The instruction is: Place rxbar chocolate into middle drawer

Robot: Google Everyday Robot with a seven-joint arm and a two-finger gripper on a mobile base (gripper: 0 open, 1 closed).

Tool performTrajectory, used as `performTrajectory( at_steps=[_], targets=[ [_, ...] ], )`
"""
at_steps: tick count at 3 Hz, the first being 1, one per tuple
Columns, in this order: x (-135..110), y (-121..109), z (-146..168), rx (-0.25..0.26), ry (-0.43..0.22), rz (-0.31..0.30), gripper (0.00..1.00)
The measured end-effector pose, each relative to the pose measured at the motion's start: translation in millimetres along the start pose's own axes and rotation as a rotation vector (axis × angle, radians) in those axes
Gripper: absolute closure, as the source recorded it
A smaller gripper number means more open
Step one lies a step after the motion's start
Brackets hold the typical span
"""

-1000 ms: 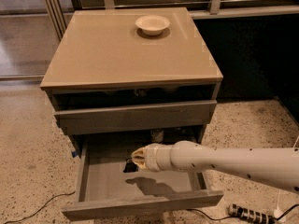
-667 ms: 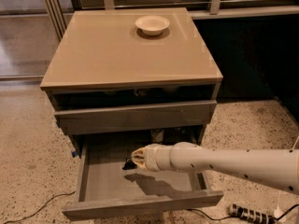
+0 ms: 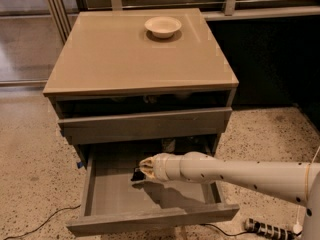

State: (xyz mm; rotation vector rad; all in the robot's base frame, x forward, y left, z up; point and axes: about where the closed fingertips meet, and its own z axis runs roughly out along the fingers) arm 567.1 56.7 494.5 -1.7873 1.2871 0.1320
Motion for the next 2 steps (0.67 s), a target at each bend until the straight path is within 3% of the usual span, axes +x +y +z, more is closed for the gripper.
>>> performTrajectory(
  at_steps=[2],
  targets=[
    [4.2, -6.5, 40.4, -0.004, -0.069, -0.043, 1.00]
  ],
)
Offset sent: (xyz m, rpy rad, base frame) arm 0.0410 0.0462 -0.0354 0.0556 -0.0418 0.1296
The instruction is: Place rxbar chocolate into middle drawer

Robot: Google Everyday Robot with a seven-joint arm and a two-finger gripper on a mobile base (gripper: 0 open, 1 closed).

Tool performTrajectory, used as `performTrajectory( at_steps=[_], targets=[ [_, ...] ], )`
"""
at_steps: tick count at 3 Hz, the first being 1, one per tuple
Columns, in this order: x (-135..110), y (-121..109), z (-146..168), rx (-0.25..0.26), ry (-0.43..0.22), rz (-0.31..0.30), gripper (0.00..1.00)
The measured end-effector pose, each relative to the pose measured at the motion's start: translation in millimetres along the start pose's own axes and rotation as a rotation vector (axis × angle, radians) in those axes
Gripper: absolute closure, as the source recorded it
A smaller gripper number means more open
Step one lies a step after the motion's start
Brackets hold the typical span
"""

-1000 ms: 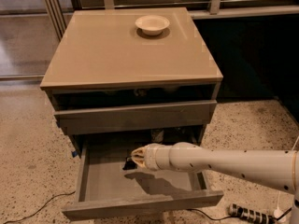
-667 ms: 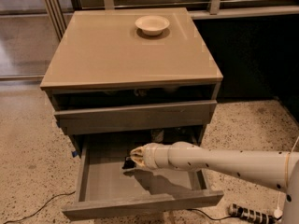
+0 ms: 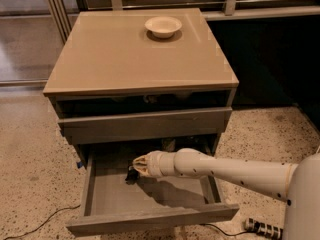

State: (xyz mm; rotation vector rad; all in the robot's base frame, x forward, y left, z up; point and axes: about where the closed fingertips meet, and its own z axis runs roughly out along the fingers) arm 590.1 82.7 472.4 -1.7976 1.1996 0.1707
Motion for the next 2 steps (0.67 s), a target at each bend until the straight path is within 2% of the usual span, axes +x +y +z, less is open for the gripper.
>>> performTrajectory(
  at_steps=[1, 2],
  targets=[
    [1.0, -0.4, 13.8, -0.022, -0.030, -0.025, 1.00],
    [7.3, 6.0, 12.8, -0.051, -0.034, -0.031, 1.00]
  ],
)
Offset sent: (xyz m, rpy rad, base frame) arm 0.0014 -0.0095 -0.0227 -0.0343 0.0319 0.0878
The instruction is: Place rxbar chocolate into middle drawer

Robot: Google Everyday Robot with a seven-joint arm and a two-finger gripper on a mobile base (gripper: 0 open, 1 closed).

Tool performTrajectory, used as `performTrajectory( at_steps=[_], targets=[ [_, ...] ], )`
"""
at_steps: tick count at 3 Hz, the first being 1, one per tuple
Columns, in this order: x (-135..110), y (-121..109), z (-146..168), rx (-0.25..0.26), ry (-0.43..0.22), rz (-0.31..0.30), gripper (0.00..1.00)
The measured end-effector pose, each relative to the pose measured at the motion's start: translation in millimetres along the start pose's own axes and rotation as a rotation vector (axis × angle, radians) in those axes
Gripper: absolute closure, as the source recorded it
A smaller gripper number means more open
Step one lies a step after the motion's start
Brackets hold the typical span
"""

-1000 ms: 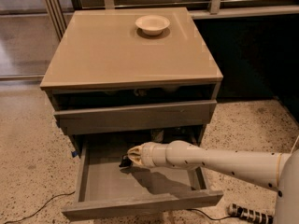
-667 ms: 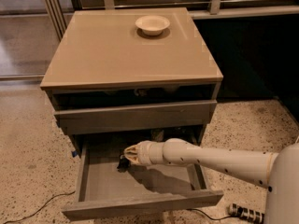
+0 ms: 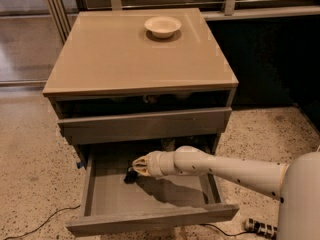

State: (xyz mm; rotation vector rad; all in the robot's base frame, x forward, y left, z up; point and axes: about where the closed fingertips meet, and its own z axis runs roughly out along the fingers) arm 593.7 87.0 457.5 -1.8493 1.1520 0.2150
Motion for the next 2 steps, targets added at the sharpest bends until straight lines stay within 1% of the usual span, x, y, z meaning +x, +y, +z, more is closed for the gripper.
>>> performTrajectory(
  at_steps=[1, 2],
  targets=[
    [5.7, 8.0, -6.1, -0.026, 0.004, 0.001, 1.00],
    [12.0, 17.5, -13.5, -0.067, 0.024, 0.008, 1.00]
  ],
)
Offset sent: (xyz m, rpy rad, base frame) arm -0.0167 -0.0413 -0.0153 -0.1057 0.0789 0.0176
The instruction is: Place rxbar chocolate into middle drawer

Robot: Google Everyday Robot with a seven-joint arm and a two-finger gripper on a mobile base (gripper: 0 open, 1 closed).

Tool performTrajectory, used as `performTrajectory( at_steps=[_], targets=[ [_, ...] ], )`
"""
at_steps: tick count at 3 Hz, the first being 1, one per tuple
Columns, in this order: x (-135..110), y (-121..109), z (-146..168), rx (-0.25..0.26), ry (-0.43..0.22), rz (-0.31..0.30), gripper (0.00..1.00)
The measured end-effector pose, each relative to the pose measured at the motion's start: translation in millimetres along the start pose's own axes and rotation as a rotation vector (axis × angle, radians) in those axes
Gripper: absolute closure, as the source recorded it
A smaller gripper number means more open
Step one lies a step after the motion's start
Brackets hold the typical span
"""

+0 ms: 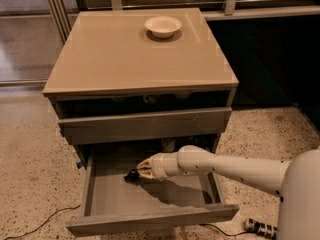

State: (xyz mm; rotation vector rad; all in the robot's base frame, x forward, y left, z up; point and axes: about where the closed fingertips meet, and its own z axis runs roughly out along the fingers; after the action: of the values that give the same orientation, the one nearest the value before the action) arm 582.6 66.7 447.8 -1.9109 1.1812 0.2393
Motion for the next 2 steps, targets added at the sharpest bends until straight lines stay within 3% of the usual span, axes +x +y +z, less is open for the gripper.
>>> performTrajectory(
  at_steps=[2],
  targets=[
    [12.4, 14.9, -11.7, -0.105, 0.041, -0.008, 1.00]
  ],
)
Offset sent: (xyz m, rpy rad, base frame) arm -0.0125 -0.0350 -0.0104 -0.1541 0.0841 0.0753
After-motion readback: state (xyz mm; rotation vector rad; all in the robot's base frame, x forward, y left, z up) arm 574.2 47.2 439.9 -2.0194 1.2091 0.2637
